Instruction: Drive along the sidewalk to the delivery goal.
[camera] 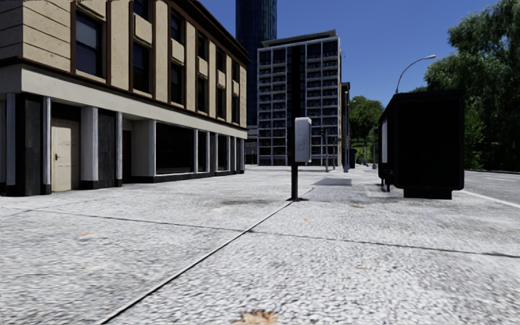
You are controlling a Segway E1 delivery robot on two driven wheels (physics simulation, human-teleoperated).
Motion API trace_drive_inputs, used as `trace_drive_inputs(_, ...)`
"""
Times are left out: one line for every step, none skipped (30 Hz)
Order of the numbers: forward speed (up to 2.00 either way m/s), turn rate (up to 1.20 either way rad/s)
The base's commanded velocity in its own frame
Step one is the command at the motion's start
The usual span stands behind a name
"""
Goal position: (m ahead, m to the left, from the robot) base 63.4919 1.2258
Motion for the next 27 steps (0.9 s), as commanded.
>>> trace_drive_inputs(2.0, 0.0)
trace_drive_inputs(2.0, 0.0)
trace_drive_inputs(2.0, 0.0)
trace_drive_inputs(2.0, 0.01)
trace_drive_inputs(2.0, 0.51)
trace_drive_inputs(2.0, 0.69)
trace_drive_inputs(2.0, 0.96)
trace_drive_inputs(2.0, 1.04)
trace_drive_inputs(2.0, 1.05)
trace_drive_inputs(2.0, 0.28)
trace_drive_inputs(2.0, 0.13)
trace_drive_inputs(2.0, 0.06)
trace_drive_inputs(2.0, 0.0)
trace_drive_inputs(2.0, 0.0)
trace_drive_inputs(2.0, 0.0)
trace_drive_inputs(2.0, 0.0)
trace_drive_inputs(2.0, 0.0)
trace_drive_inputs(2.0, 0.0)
trace_drive_inputs(2.0, 0.0)
trace_drive_inputs(2.0, 0.0)
trace_drive_inputs(2.0, 0.0)
trace_drive_inputs(2.0, 0.0)
trace_drive_inputs(2.0, 0.0)
trace_drive_inputs(2.0, 0.0)
trace_drive_inputs(2.0, 0.0)
trace_drive_inputs(2.0, 0.0)
trace_drive_inputs(2.0, 0.15)
